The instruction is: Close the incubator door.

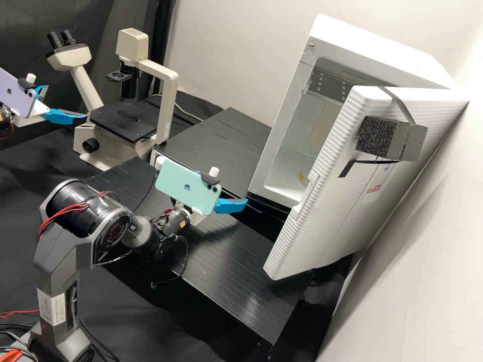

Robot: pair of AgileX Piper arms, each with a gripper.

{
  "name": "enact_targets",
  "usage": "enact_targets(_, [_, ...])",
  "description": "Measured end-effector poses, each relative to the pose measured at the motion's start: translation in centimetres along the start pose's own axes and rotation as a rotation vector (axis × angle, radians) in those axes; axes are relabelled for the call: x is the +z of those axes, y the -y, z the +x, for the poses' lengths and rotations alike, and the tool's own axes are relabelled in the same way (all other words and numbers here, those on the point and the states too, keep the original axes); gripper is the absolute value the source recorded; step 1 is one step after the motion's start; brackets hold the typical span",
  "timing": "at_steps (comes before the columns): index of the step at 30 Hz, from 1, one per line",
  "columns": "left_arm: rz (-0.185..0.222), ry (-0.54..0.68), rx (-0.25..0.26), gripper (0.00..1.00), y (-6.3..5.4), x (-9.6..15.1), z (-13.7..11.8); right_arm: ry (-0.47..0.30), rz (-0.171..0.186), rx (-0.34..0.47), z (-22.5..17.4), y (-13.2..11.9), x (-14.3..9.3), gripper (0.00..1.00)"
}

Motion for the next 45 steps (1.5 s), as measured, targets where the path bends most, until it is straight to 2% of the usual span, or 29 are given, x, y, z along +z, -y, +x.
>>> enact_targets(9, [0.0, 0.0, 0.0, 1.0, 0.0, 0.0, 0.0, -0.003, 0.0, 0.004, -0.2, 0.0, 0.0, 1.0])
enact_targets(14, [0.0, 0.0, 0.0, 1.0, 0.0, 0.0, 0.0, 0.001, -0.001, 0.04, -2.5, -0.8, 0.4, 1.0])
enact_targets(17, [0.0, 0.0, 0.0, 1.0, 0.0, 0.0, 0.0, -0.019, 0.007, 0.106, -4.5, -1.8, 0.2, 1.0])
enact_targets(19, [0.0, 0.0, 0.0, 1.0, 0.0, 0.0, 0.0, -0.051, 0.005, 0.18, -6.2, -2.8, -0.3, 1.0])
enact_targets(24, [0.0, 0.0, 0.0, 1.0, 0.0, 0.0, 0.0, -0.144, -0.031, 0.329, -10.0, -4.6, -1.7, 1.0])
enact_targets(29, [0.0, 0.0, 0.0, 1.0, 0.0, 0.0, 0.0, -0.158, -0.047, 0.441, -12.4, -6.3, -1.8, 1.0])
enact_targets(34, [0.0, 0.0, 0.0, 1.0, 0.0, 0.0, 0.0, -0.088, -0.061, 0.56, -13.9, -8.1, -0.7, 1.0])
enact_targets(38, [0.0, 0.0, 0.0, 1.0, 0.0, 0.0, 0.0, 0.001, -0.053, 0.624, -14.4, -9.0, 0.5, 1.0])
enact_targets(41, [0.0, 0.0, 0.0, 1.0, 0.0, 0.0, 0.0, 0.069, -0.039, 0.657, -14.5, -9.5, 1.6, 1.0])
enact_targets(45, [0.0, 0.0, 0.0, 1.0, 0.0, 0.0, 0.0, 0.155, -0.037, 0.654, -14.0, -9.5, 3.3, 1.0])
